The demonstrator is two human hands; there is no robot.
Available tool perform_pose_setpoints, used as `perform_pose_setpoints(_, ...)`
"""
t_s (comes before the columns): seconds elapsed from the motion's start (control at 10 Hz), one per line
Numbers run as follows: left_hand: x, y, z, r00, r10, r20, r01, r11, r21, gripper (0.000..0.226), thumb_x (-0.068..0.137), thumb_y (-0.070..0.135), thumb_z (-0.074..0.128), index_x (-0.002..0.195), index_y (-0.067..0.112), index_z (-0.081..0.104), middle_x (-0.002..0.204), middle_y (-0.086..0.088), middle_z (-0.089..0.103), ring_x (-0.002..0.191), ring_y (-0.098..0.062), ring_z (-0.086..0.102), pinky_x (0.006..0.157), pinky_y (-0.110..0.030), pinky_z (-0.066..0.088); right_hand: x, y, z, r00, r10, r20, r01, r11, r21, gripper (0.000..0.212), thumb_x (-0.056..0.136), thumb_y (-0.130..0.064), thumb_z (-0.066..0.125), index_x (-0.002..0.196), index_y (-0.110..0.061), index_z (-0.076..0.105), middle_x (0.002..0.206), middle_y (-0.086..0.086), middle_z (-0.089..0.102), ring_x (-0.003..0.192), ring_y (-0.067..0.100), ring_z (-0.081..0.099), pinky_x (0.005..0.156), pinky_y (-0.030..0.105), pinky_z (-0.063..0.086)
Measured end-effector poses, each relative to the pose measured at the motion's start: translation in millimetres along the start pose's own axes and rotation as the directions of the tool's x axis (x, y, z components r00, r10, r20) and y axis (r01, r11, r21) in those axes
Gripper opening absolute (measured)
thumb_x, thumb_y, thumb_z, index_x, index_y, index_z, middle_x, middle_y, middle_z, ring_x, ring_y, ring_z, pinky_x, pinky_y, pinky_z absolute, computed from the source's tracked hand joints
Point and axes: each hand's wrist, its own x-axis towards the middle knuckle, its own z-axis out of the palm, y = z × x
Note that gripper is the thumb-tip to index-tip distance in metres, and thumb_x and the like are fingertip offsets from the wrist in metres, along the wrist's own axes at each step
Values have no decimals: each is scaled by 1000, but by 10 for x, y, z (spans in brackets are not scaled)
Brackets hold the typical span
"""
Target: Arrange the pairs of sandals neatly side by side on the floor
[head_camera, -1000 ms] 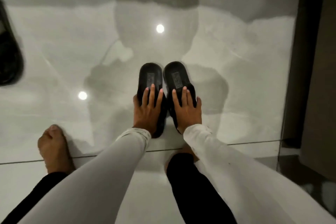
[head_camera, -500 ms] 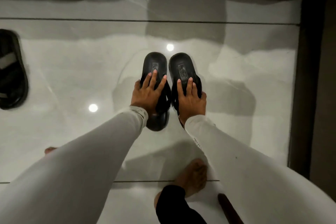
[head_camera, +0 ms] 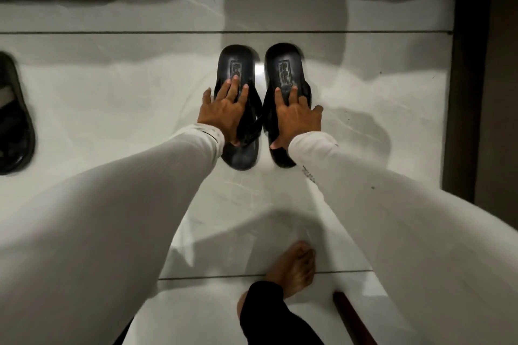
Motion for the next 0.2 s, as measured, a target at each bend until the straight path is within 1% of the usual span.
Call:
perform_pose_setpoints(0.1,-296,-25,-20,998,9,-67,-9,1000,7,126,76,46,83,161,11,-3,170,-14,-5,158,-29,0,124,-59,15,-197,13,-129,1000,-16,-9,16,1000,-11,131,61,-53,88,159,-22,5,164,22,15,147,43,25,109,69,30)
perform_pose_setpoints(0.2,-727,-50,-110,993,16,-114,-22,998,-53,115,84,48,75,161,11,-2,170,-14,-5,158,-30,2,125,-59,14,-453,-27,-353,997,-48,-58,47,999,-15,126,65,-59,82,159,-23,6,165,20,14,152,40,14,113,69,22)
